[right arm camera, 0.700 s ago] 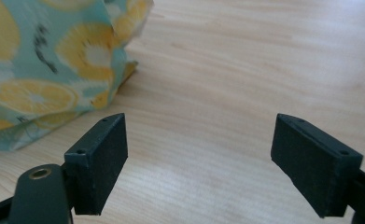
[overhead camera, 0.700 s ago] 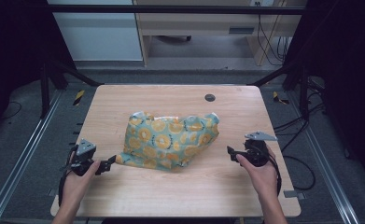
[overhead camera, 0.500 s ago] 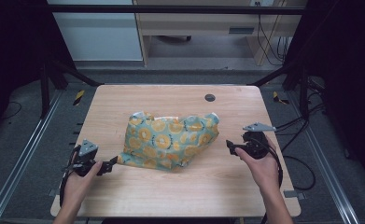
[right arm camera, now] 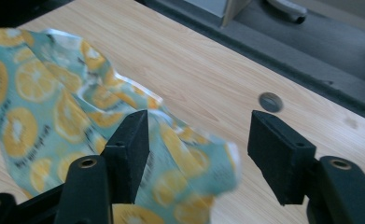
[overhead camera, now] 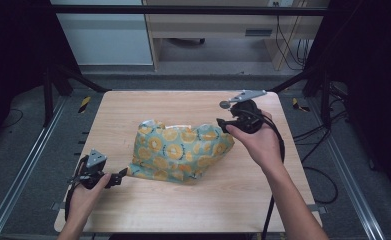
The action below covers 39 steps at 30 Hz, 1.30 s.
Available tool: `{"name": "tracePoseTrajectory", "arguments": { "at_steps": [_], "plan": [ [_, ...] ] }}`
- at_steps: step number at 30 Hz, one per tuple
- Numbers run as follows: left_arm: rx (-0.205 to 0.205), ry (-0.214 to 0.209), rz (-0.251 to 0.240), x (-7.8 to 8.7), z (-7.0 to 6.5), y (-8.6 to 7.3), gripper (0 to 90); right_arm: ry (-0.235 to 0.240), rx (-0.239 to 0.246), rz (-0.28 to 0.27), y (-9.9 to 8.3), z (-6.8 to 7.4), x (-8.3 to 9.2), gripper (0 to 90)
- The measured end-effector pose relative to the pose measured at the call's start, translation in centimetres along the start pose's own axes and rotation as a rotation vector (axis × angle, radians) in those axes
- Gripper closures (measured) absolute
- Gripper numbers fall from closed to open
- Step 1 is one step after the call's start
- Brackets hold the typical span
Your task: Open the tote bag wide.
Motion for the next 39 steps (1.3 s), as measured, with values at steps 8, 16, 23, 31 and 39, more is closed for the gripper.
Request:
{"name": "tracePoseTrajectory", "arguments": {
  "at_steps": [8, 16, 23, 31, 39],
  "plan": [
    [0.004, 0.017, -0.044, 0.1, 0.3, 0.5, 6.8, 0.049, 0.029, 0.080, 1.9, 2.4, -3.9, 42.1],
    [0.012, 0.027, -0.040, 0.0, 0.7, 0.5, 6.9, 0.084, 0.004, 0.157, 0.9, 2.7, -5.8, 43.7],
    [0.002, 0.025, -0.028, -0.2, 0.4, 0.5, 6.9, 0.108, -0.005, 0.190, -0.2, 2.7, -6.3, 41.5],
    [0.002, 0.034, -0.029, -0.1, 0.6, 0.5, 6.9, 0.141, 0.024, 0.218, -0.9, 3.2, -6.8, 61.8],
    [0.004, 0.034, -0.030, 0.0, 0.6, 0.5, 7.0, 0.156, 0.044, 0.211, -1.3, 3.2, -6.3, 89.9]
  ]
}}
Point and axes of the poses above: each handheld gripper's, and its own axes: x roughly backward along the jaws, y roughly out of its top, z roughly to its left, the point moved 2 cm from there along -x, roughly forward along the jaws, and after that the axes turned 6 degrees about -y, right-handed, at the moved point
